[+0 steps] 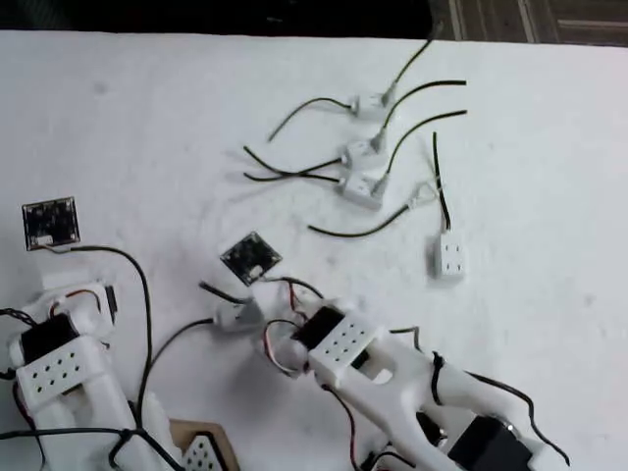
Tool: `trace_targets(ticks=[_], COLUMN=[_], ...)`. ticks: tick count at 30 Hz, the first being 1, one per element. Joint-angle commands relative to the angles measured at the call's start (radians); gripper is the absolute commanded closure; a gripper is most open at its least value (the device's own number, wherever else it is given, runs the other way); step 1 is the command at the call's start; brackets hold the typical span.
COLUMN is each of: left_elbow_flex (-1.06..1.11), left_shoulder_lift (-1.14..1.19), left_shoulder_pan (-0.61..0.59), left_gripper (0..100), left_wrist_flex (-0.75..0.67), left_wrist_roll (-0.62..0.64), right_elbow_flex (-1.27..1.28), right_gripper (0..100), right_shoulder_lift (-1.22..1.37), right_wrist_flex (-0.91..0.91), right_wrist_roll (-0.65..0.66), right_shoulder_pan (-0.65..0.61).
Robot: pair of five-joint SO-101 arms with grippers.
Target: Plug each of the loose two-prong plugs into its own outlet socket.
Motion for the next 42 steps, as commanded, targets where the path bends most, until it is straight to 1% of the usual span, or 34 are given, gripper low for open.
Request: trace_targets(ticks=[1,4,5,9,15,18,21,25,29,36,40,42], left_elbow_flex=[-0.008,-0.008,-0.008,-0.008,-0.008,-0.008,-0.008,-0.008,-0.008,-0.008,-0.008,-0.008], left_shoulder_lift=[-0.015,-0.015,-0.015,-0.015,-0.015,-0.015,-0.015,-0.015,-0.015,-0.015,-0.013,-0.013], left_shoulder_pan=[-0.004,-0.004,-0.004,-0.002,-0.002,-0.002,-0.002,-0.002,-0.002,-0.002,-0.002,-0.002], left_gripper=[89,89,89,89,89,89,89,89,89,89,89,89], left_wrist_flex=[-0.018,-0.018,-0.018,-0.018,-0.018,-0.018,-0.018,-0.018,-0.018,-0.018,-0.018,-0.018], left_wrist_roll=[0.002,0.002,0.002,0.002,0.002,0.002,0.002,0.002,0.002,0.002,0.002,0.002], right_elbow_flex=[-0.061,-0.100,-0.115,-0.183,-0.249,-0.264,-0.287,-0.315,-0.316,-0.307,-0.299,-0.296], right_gripper=[92.3,82.7,81.0,80.9,81.0,83.0,86.1,89.1,89.4,89.7,98.8,97.1], right_shoulder_lift=[-0.021,-0.021,-0.021,-0.021,-0.021,-0.021,-0.021,-0.021,-0.012,-0.010,-0.010,-0.010], right_wrist_flex=[0.056,0.117,0.136,0.179,0.182,0.182,0.177,0.176,0.177,0.142,0.140,0.140], right_wrist_roll=[0.011,0.005,0.005,0.003,0.000,-0.048,-0.066,-0.063,-0.060,-0.060,-0.060,-0.060], right_shoulder_pan=[0.001,0.001,-0.001,-0.001,-0.016,-0.067,-0.094,-0.045,0.002,0.012,0.012,0.012])
